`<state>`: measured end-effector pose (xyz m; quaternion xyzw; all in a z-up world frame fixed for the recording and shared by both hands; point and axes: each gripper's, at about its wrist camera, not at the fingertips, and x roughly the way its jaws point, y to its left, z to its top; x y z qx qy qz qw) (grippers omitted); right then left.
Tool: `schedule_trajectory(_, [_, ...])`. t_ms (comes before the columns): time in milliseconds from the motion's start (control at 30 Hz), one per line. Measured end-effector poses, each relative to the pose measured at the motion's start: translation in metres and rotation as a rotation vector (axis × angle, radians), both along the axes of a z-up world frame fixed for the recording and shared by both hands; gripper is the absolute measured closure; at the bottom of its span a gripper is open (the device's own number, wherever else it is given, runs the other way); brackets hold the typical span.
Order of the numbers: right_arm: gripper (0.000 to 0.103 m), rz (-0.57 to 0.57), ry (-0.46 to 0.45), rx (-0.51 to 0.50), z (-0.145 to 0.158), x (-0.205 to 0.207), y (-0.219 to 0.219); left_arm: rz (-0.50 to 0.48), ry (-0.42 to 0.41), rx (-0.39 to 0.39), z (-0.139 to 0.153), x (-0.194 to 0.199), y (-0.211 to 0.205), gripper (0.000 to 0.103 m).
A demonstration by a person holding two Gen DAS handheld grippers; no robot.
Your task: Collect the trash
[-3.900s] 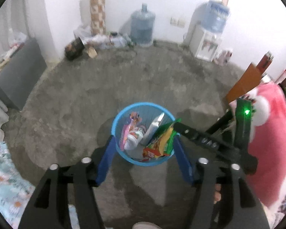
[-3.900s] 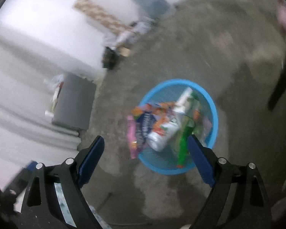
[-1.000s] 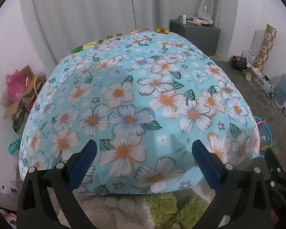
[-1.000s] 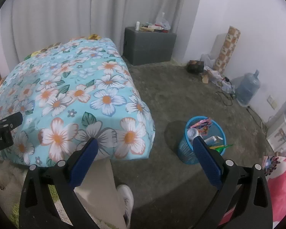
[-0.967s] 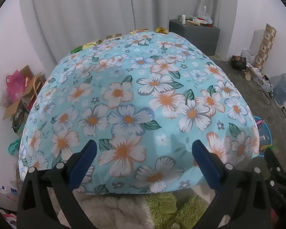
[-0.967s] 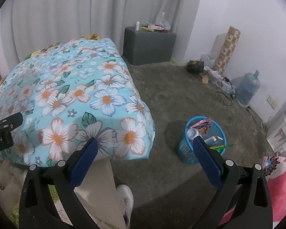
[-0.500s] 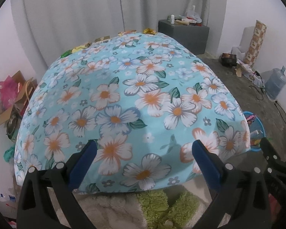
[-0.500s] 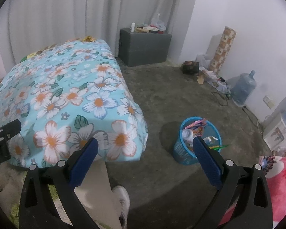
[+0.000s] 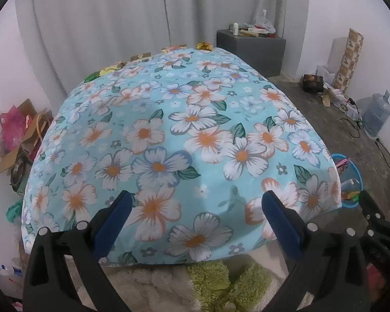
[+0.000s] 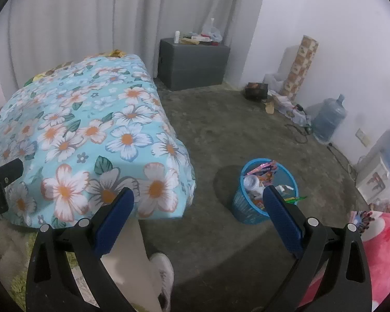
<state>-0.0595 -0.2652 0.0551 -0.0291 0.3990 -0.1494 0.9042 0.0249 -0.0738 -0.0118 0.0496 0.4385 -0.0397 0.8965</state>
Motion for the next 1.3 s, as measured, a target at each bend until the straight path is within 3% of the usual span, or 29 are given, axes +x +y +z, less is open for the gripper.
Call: schedule_trajectory(1300, [0.008, -0.003, -0.001, -0.008, 0.0005, -0.0010, 0.0010, 0.022, 0.006, -0.003, -0.0003, 0.0038, 0.0046, 0.005])
